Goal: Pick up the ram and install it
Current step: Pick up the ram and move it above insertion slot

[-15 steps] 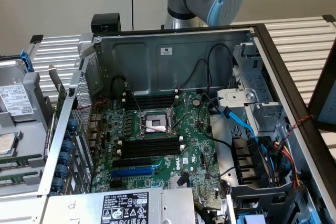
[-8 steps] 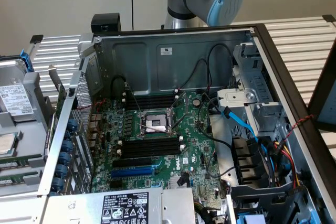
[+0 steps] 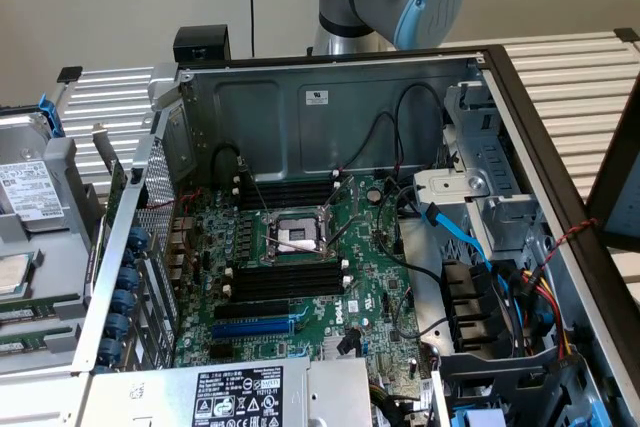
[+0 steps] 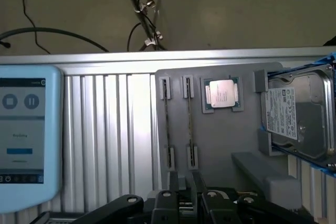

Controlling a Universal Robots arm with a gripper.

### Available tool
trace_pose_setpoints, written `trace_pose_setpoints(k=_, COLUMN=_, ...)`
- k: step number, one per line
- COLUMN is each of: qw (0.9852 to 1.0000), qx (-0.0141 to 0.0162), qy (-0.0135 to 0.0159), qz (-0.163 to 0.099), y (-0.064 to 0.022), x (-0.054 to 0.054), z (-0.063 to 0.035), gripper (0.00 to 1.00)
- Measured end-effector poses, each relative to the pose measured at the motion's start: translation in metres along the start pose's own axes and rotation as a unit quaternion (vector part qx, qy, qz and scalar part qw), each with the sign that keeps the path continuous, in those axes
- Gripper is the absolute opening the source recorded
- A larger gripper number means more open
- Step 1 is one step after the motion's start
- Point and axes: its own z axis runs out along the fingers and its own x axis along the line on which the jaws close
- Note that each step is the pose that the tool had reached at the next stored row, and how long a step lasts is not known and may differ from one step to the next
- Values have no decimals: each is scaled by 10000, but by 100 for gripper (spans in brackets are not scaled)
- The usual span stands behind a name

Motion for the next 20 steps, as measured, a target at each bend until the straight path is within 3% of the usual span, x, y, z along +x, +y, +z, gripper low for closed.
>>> trace_pose_setpoints(k=11, qw=10000, qx=-1, qy=-3, qz=0, y=49, x=13, z=198, gripper=24)
trace_pose_setpoints(k=16, qw=10000, qx=-1, qy=-3, qz=0, y=266, x=39, z=292, gripper=24)
trace_pose_setpoints(k=20, qw=10000, qx=-1, qy=-3, qz=0, y=303, x=127, z=367, gripper=24)
